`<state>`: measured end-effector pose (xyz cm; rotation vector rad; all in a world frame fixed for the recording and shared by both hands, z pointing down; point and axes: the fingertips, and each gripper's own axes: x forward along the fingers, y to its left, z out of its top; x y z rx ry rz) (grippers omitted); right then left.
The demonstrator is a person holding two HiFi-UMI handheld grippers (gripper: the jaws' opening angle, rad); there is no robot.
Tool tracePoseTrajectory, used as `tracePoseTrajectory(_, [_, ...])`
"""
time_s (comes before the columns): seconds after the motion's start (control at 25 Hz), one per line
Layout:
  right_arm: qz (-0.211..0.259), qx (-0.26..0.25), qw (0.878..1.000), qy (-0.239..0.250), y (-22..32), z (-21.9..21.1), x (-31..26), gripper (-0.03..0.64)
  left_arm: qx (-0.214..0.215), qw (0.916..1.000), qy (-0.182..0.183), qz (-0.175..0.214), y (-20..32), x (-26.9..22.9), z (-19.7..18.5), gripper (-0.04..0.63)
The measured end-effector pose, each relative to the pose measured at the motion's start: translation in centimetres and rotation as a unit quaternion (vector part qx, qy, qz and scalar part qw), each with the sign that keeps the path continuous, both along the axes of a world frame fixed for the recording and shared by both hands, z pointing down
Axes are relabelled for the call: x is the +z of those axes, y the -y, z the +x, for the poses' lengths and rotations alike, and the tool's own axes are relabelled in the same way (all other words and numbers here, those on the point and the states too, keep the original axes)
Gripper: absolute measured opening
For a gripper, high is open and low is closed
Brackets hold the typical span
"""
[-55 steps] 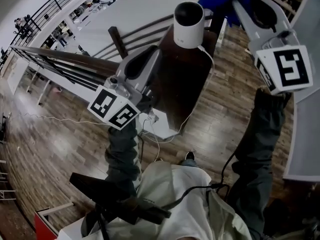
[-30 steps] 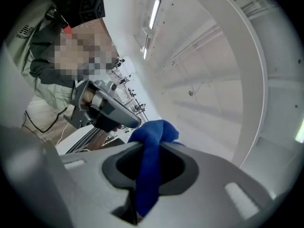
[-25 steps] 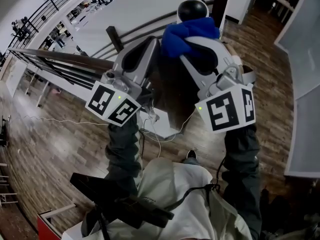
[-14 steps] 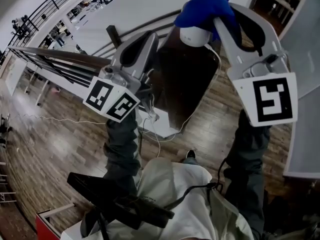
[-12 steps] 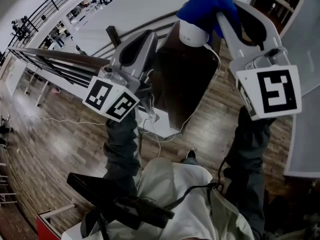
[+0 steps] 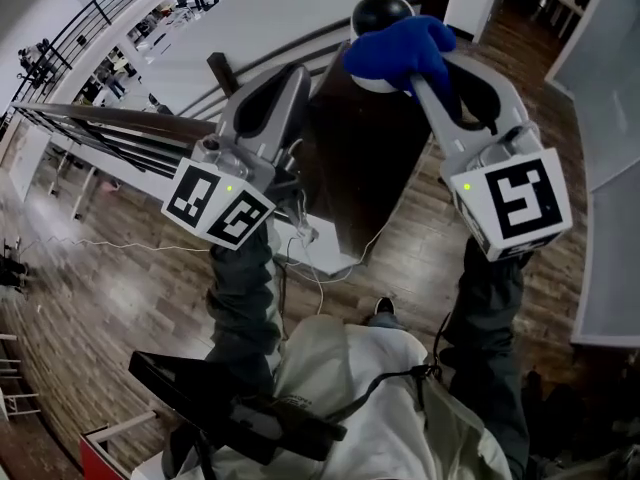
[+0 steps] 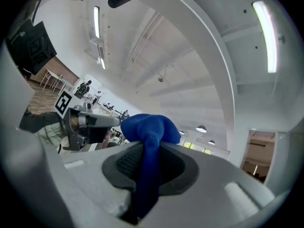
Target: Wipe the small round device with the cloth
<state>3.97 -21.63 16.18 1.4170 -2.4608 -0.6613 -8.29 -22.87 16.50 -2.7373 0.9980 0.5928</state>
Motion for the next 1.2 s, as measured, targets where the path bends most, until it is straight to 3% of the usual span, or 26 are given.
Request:
tracePoseTrajectory(0.12, [-0.026, -0.007, 0.999, 0.019, -0.9, 0.2, 2.2, 0.072, 0.007, 0.9999, 0.001, -0.010, -0.2, 0.8, 0.3, 0.005])
tracePoseTrajectory(0.28, [-0.011, -0.010, 0.997, 0.076, -3.8, 1.5, 2.3, 0.072, 0.002, 0.9996, -0.004, -0.029, -1.1, 2.3, -0.7, 0.005])
tracePoseTrajectory(0.48, [0.013, -0.013, 0.996, 0.087, -6.3, 2.5, 5.1, 0.072, 0.000, 0.9990, -0.006, -0.043, -1.7, 4.7, -1.9, 0.005])
tracePoseTrajectory(0.88, [-0.006, 0.026, 0.992, 0.121, -9.6, 0.1, 13.4, 0.072, 0.027, 0.9962, -0.011, -0.082, -5.0, 10.3, -3.3, 0.005])
tracePoseTrajectory(1.08, [-0.031, 0.064, 0.989, 0.133, -11.7, -0.8, 16.5, 0.072, 0.044, 0.9934, -0.013, -0.105, -6.4, 13.3, -4.3, 0.005])
tracePoseTrajectory(1.2, [-0.024, 0.088, 0.985, 0.143, -12.8, -0.7, 17.0, 0.072, 0.057, 0.9920, -0.003, -0.113, -6.7, 14.6, -4.5, 0.005])
